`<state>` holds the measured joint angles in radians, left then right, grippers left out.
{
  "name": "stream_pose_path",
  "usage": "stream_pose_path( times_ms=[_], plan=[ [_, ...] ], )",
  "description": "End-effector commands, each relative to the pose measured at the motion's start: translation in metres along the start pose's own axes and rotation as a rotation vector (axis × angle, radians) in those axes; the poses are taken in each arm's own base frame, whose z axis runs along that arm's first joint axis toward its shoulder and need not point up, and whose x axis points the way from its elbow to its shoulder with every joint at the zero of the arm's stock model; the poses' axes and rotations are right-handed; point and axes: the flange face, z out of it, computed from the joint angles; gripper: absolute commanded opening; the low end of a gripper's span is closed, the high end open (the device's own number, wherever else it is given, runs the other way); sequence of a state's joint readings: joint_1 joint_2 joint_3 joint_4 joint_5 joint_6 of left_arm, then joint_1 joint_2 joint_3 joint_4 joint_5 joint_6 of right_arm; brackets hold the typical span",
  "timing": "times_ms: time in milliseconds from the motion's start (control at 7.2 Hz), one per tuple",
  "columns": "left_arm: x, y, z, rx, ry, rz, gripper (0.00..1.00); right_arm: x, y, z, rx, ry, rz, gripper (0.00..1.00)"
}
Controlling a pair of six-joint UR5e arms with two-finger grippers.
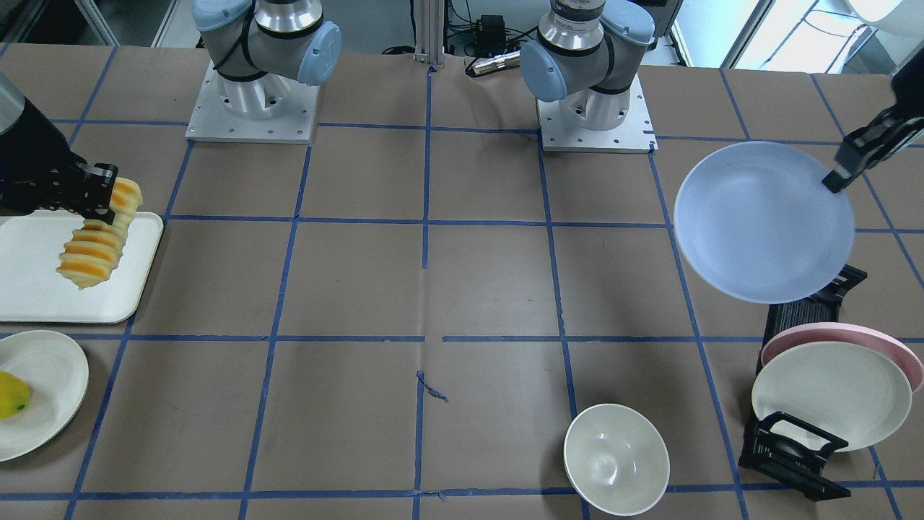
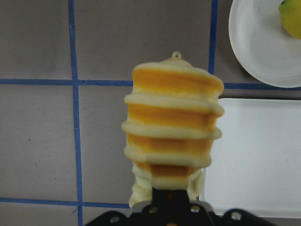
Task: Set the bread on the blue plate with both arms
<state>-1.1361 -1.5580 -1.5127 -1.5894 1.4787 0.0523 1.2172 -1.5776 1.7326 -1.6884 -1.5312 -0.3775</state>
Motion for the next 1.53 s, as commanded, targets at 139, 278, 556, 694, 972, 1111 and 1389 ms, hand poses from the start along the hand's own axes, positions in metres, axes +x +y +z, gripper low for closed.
stream_pose_path(
  times_ms=[139,278,556,694,972,1111,1389],
  plan=[
    [0.160,0.055,0.111,0.061,0.066,0.295,0.00,-0.025,-0.004,-0.003,0.008,-0.001,0.007,0.00],
    [0.185,0.063,0.149,0.071,0.141,0.289,0.00,-0.044,-0.008,-0.008,0.018,-0.002,0.037,0.00],
    [0.217,0.068,0.220,-0.004,0.218,0.296,0.00,-0.087,-0.013,0.007,-0.002,-0.004,0.067,0.00],
    [0.245,0.082,0.255,-0.037,0.254,0.334,0.00,-0.109,-0.016,0.019,-0.024,-0.003,0.092,0.00],
    [0.284,0.101,0.305,-0.045,0.261,0.344,0.00,-0.118,-0.038,0.042,0.002,-0.001,0.120,0.00],
    [0.291,0.102,0.324,-0.036,0.265,0.360,0.00,-0.146,-0.037,0.049,-0.005,0.001,0.148,0.00],
    [0.295,0.108,0.342,-0.003,0.229,0.394,0.00,-0.181,-0.039,0.070,-0.027,0.002,0.161,0.00]
  ],
)
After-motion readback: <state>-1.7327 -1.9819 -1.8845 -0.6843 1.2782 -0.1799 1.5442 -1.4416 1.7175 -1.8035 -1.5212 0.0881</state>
